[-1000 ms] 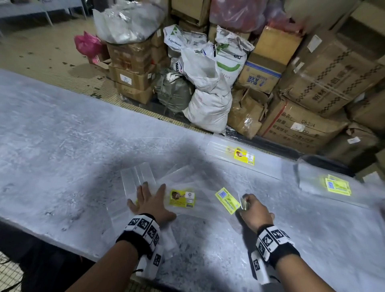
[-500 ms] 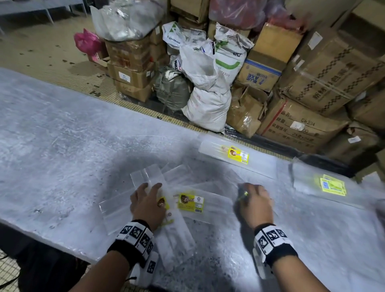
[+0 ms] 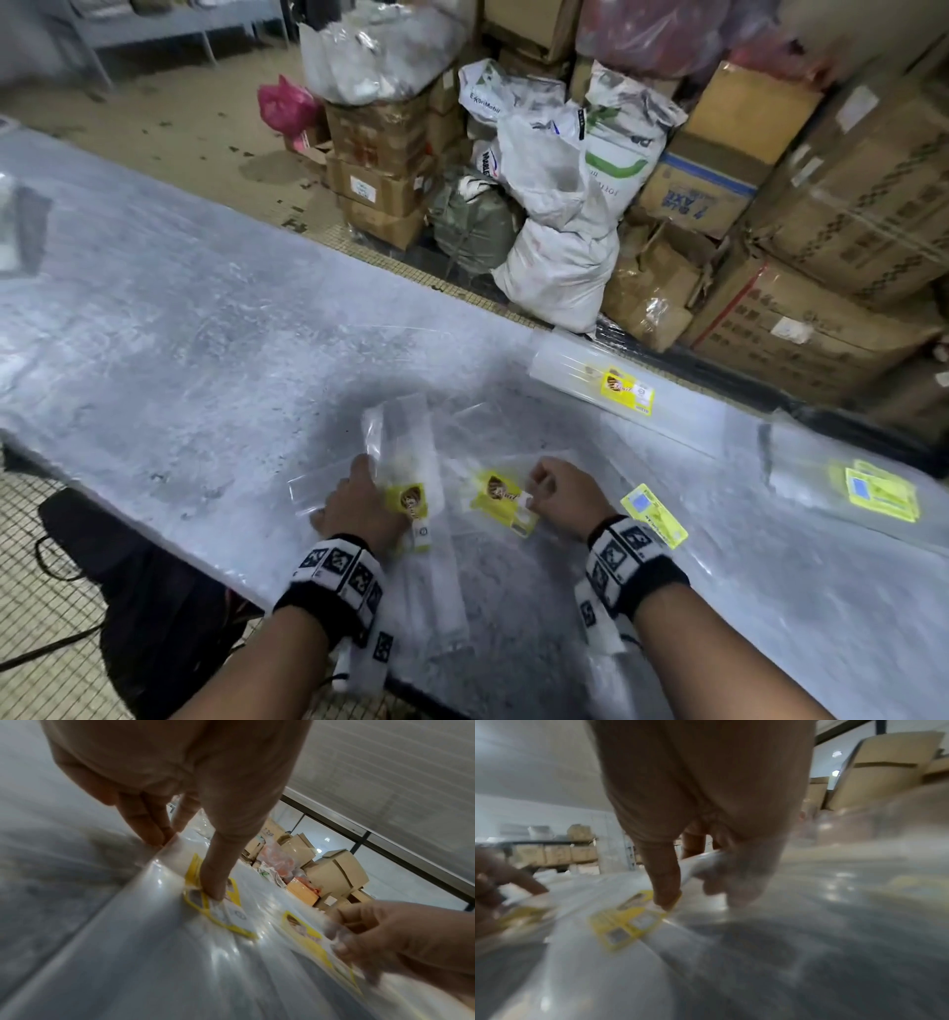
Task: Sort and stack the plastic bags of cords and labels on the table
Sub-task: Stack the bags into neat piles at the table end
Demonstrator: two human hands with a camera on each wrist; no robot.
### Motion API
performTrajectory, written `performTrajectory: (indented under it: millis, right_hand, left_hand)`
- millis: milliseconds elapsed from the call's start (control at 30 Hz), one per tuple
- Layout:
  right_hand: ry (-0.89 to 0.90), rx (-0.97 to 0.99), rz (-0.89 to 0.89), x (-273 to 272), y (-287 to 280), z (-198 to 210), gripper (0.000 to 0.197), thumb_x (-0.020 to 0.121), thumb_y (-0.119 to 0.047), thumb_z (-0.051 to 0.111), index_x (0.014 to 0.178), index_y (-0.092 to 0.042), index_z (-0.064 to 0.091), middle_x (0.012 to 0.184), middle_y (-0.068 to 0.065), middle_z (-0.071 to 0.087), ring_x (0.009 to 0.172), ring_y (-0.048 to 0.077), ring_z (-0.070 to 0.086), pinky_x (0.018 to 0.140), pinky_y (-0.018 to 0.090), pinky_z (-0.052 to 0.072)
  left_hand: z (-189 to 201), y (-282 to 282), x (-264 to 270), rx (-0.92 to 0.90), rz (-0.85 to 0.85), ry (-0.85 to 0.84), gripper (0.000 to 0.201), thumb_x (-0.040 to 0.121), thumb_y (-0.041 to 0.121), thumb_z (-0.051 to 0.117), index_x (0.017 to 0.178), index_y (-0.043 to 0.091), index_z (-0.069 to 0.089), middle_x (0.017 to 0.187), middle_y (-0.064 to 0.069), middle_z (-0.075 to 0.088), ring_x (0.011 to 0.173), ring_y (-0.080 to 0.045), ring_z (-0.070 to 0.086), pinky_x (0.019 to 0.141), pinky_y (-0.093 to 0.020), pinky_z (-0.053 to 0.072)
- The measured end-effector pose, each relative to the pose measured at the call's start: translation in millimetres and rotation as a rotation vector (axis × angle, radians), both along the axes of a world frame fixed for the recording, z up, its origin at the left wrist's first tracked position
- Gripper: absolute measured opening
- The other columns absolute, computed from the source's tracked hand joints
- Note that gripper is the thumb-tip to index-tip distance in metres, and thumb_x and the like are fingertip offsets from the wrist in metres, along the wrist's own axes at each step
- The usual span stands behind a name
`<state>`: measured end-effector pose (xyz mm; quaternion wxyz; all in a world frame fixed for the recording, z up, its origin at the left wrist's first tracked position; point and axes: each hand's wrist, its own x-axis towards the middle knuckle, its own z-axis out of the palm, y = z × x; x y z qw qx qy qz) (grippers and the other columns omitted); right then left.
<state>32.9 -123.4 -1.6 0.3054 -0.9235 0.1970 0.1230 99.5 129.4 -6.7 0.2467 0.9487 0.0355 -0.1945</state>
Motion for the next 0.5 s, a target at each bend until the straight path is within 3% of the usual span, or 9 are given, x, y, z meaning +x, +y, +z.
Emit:
performTrajectory:
  millis: [67, 100, 167, 267, 333, 400, 500]
  right_hand:
    - [-0.041, 0.131, -0.030, -4, -7, 1, 0.029, 0.082, -0.007, 0.071, 0.079, -0.025, 0.049, 0.079, 0.001, 0.060, 0.075, 0.020, 0.054, 0.065, 0.028, 0.038]
    - [-0.070, 0.222, -0.053, -6, -10, 4, 0.028, 0.083, -0.005, 0.070, 0.083, -0.026, 0.051, 0.076, 0.001, 0.058, 0.071, 0.019, 0.053, 0.063, 0.028, 0.039]
    - [-0.157, 0.430, -0.107, -9, -9, 7, 0.027, 0.085, -0.001, 0.067, 0.102, -0.020, 0.057, 0.087, 0.005, 0.065, 0.076, 0.021, 0.060, 0.063, 0.024, 0.046]
    - [-0.220, 0.621, -0.183, -8, 5, 9, 0.037, 0.090, 0.011, 0.058, 0.116, -0.016, 0.055, 0.104, 0.015, 0.067, 0.082, 0.016, 0.064, 0.063, 0.016, 0.050]
    - [-0.204, 0.777, -0.237, -6, 20, 9, 0.038, 0.091, 0.015, 0.054, 0.112, -0.017, 0.054, 0.100, 0.018, 0.066, 0.072, 0.016, 0.066, 0.060, 0.022, 0.053]
    - [-0.174, 0.894, -0.293, -5, 34, 4, 0.033, 0.091, 0.013, 0.053, 0.109, -0.015, 0.055, 0.101, 0.024, 0.064, 0.071, 0.022, 0.064, 0.059, 0.028, 0.054]
    - [-0.213, 0.982, -0.335, -10, 54, 5, 0.019, 0.102, -0.012, 0.050, 0.117, -0.006, 0.061, 0.115, 0.025, 0.067, 0.096, 0.031, 0.067, 0.078, 0.038, 0.057]
  left_hand:
    - [-2, 3, 1, -0.159, 0.043, -0.061, 0.067, 0.072, 0.026, 0.079, 0.128, 0.019, 0.045, 0.110, -0.009, 0.062, 0.107, -0.032, 0.059, 0.086, -0.036, 0.042]
    - [-4, 5, 1, -0.281, 0.066, -0.108, 0.053, 0.072, 0.018, 0.079, 0.119, 0.016, 0.053, 0.094, -0.007, 0.064, 0.093, -0.029, 0.061, 0.075, -0.033, 0.044]
    - [-4, 6, -3, -0.528, 0.104, -0.153, 0.030, 0.076, 0.005, 0.076, 0.098, 0.020, 0.061, 0.068, 0.002, 0.057, 0.067, -0.021, 0.058, 0.057, -0.028, 0.042]
    - [2, -5, -12, -0.892, 0.170, -0.070, 0.028, 0.083, -0.008, 0.068, 0.089, 0.020, 0.063, 0.061, 0.006, 0.061, 0.050, -0.007, 0.056, 0.044, -0.024, 0.044]
    - [9, -15, -18, -1.101, 0.230, 0.061, 0.025, 0.084, -0.010, 0.065, 0.093, 0.013, 0.062, 0.067, 0.001, 0.066, 0.055, -0.012, 0.062, 0.046, -0.026, 0.051]
    - [5, -24, -18, -1.143, 0.246, 0.073, 0.019, 0.083, -0.001, 0.071, 0.090, 0.013, 0.061, 0.069, -0.001, 0.067, 0.059, -0.017, 0.063, 0.053, -0.030, 0.054]
    - [-11, -37, -16, -0.891, 0.142, -0.103, 0.027, 0.071, 0.029, 0.082, 0.078, 0.015, 0.060, 0.065, -0.002, 0.063, 0.059, -0.018, 0.056, 0.055, -0.031, 0.047]
